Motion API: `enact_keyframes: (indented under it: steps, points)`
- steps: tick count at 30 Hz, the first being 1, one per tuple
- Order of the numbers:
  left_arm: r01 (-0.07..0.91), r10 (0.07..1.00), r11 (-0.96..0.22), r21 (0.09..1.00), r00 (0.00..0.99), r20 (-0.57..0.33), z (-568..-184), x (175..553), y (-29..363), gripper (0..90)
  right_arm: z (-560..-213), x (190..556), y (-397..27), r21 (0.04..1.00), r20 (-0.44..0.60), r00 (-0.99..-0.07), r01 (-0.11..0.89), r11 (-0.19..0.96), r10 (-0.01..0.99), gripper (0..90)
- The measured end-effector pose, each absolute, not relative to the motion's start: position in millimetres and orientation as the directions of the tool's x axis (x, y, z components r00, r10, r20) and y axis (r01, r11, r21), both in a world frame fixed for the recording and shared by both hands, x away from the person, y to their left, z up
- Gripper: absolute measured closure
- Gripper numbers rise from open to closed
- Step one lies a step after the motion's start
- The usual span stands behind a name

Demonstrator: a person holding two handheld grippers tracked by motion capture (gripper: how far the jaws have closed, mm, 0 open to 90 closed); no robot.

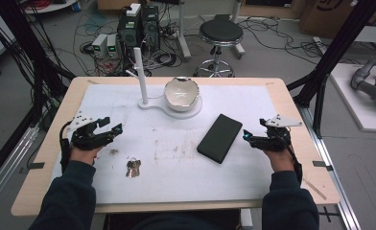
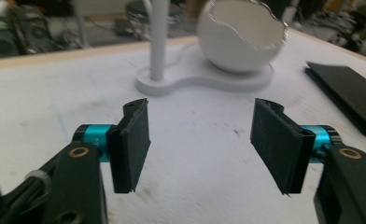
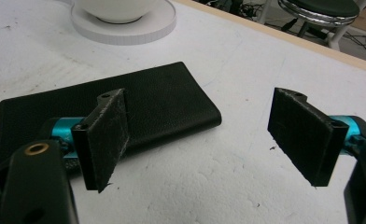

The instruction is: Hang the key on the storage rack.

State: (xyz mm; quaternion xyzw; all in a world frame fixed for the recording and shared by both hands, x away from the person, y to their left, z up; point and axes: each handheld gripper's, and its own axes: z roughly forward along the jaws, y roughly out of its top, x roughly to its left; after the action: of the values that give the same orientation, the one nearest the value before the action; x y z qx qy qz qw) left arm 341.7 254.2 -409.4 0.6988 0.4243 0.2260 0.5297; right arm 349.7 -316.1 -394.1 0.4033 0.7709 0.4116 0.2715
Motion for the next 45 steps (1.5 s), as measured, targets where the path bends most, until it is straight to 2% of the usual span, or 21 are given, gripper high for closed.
enact_keyframes:
  steps: [3,4,5,7,10,13,16,19,25,30,36,45]
  points:
    - [0.419,0.750,-0.178,0.891,0.643,-0.153,-419.2,339.3,244.3,34.5,-395.1,350.8,-317.2,0.853,-0.084,-0.526,0.401,0.335,0.846,21.0]
    - [0.419,0.750,-0.178,0.891,0.643,-0.153,-419.2,339.3,244.3,31.7,-395.1,350.8,-317.2,0.853,-0.084,-0.526,0.401,0.335,0.846,21.0]
    - [0.467,0.728,-0.229,0.854,0.665,-0.168,-424.6,339.3,237.9,31.5,-396.4,351.6,-318.1,0.851,-0.080,-0.529,0.404,0.334,0.845,21.0]
    - [0.495,0.709,-0.257,0.830,0.680,-0.186,-426.9,337.0,233.7,31.8,-396.6,351.4,-318.1,0.852,-0.077,-0.528,0.405,0.331,0.845,21.0]
    - [0.518,0.684,-0.282,0.808,0.699,-0.209,-426.9,333.6,230.3,43.3,-395.9,350.1,-318.0,0.853,-0.075,-0.528,0.406,0.329,0.846,21.0]
    - [0.589,0.672,-0.336,0.735,0.697,-0.251,-432.9,328.1,225.9,54.6,-395.4,348.8,-316.0,0.854,-0.078,-0.530,0.402,0.331,0.844,21.0]
    - [0.634,0.677,-0.351,0.689,0.680,-0.281,-439.7,326.7,226.2,59.4,-394.6,347.7,-315.5,0.855,-0.084,-0.533,0.396,0.336,0.842,21.0]
    - [0.643,0.674,-0.335,0.689,0.675,-0.302,-441.6,326.1,226.4,62.9,-394.9,348.2,-316.0,0.856,-0.079,-0.532,0.398,0.330,0.843,21.0]
    - [0.651,0.614,-0.322,0.688,0.697,-0.371,-443.3,326.5,224.3,80.8,-397.7,350.6,-314.7,0.849,-0.077,-0.538,0.406,0.338,0.839,21.0]
    - [0.646,0.612,-0.318,0.694,0.699,-0.370,-442.4,327.0,224.6,87.1,-397.5,350.8,-316.3,0.851,-0.076,-0.531,0.407,0.332,0.844,21.0]
    - [0.626,0.632,-0.319,0.712,0.700,-0.332,-438.4,327.4,222.9,87.6,-397.8,350.6,-315.4,0.849,-0.081,-0.533,0.406,0.339,0.842,21.0]
    - [0.553,0.676,-0.252,0.794,0.688,-0.264,-428.6,327.6,226.8,87.7,-398.7,350.6,-316.5,0.848,-0.079,-0.534,0.409,0.339,0.842,21.0]
